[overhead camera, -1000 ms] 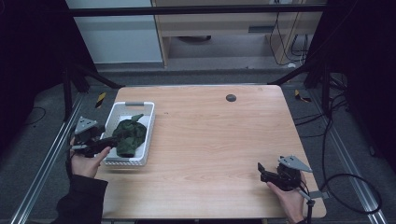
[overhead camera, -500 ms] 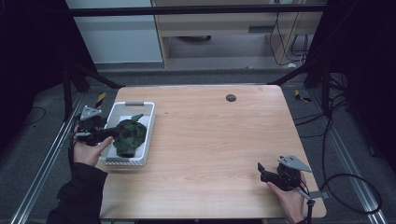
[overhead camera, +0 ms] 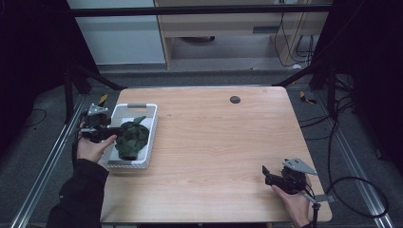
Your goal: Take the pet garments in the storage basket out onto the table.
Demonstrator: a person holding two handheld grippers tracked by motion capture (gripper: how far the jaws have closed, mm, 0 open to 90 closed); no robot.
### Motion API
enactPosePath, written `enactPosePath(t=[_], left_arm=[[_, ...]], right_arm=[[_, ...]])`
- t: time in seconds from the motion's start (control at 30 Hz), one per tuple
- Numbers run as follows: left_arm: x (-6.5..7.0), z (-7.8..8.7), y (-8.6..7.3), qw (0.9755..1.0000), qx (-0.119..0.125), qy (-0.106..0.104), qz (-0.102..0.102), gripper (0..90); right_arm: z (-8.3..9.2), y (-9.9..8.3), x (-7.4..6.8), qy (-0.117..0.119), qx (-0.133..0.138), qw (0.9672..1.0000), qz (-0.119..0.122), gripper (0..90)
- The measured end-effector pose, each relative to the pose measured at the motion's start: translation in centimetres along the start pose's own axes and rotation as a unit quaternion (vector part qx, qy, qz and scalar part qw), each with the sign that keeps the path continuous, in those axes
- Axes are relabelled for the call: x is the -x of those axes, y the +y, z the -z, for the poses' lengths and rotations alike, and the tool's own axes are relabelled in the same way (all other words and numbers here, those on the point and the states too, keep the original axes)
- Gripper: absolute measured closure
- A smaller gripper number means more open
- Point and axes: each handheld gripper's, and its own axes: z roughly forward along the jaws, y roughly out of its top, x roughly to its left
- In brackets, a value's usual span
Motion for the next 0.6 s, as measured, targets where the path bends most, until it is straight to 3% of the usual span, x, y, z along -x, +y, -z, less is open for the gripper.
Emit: enactPosePath(t=[0.2,0.3,0.6], left_arm=[[-0.5,-0.9,0.3,0.9998,-0.018,-0.005,-0.010,26.2],[-0.9,-1.2,0.3,0.9996,-0.017,-0.022,0.000,25.9],[-1.6,-2.3,0.2,0.9985,-0.045,-0.030,-0.005,24.9]], right_arm=[[0.0,0.0,0.0,-0.001,0.001,1.0000,0.003,10.1],[-0.1,0.0,0.0,-0.001,0.000,1.0000,0.004,10.1],[-0.1,0.0,0.0,0.002,-0.002,1.0000,0.002,10.1]])
